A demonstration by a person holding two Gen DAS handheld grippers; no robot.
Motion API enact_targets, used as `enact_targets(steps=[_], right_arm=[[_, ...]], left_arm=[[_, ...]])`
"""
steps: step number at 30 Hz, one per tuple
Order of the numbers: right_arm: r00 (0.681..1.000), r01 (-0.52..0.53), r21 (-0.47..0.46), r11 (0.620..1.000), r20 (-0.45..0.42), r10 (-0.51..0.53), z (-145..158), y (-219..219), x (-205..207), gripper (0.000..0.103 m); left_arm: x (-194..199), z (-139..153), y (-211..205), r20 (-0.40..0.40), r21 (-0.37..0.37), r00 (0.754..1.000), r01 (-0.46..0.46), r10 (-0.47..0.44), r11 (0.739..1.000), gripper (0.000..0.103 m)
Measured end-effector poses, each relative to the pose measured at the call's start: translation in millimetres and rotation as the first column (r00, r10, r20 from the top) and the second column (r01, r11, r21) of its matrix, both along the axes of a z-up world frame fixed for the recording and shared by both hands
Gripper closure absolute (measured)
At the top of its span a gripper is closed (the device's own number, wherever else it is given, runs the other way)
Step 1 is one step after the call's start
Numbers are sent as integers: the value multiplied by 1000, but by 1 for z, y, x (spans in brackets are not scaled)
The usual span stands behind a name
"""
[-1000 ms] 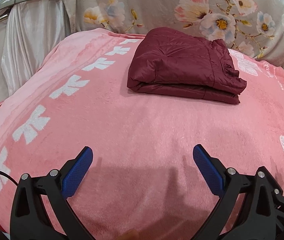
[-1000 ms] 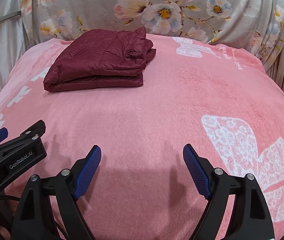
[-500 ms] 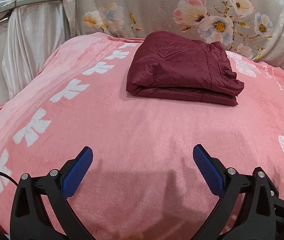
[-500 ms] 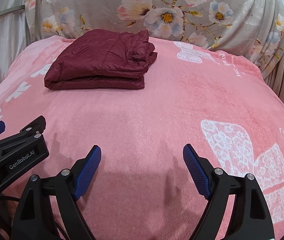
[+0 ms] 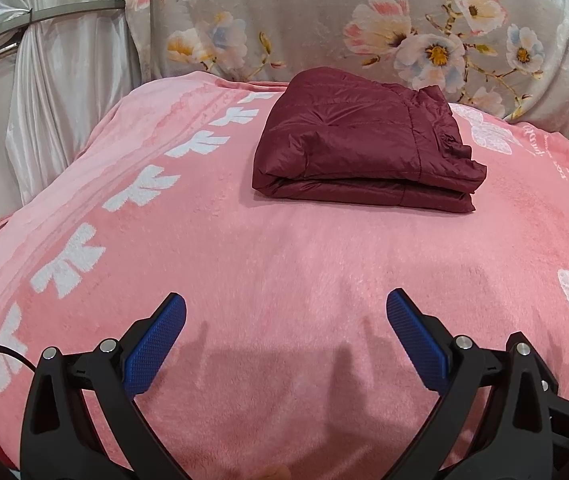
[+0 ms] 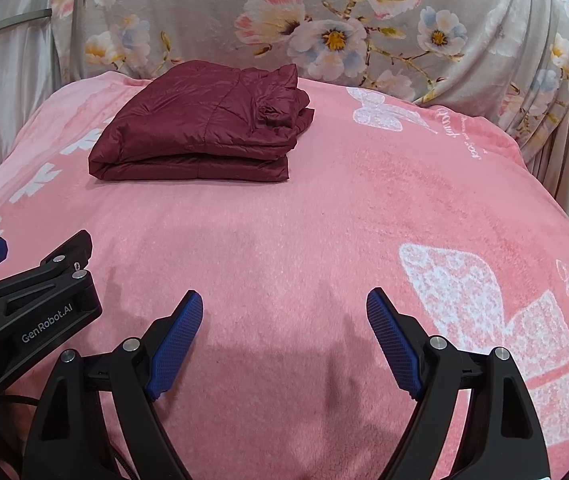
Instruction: Fold large clothes
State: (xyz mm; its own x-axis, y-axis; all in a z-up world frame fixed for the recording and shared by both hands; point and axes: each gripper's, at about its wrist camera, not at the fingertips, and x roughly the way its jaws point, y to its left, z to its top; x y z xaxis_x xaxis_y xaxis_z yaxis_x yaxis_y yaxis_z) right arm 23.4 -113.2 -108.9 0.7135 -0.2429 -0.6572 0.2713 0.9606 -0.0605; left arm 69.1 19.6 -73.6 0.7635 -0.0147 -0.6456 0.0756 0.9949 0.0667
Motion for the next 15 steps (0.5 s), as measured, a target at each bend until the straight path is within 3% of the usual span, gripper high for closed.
enact_targets(steps=[15], right_arm=[[1000,2,-16,1000,8,-2,2,4,0,22]], left_arm=[[-2,4,-1,15,7,1000,9,-9,1000,5]])
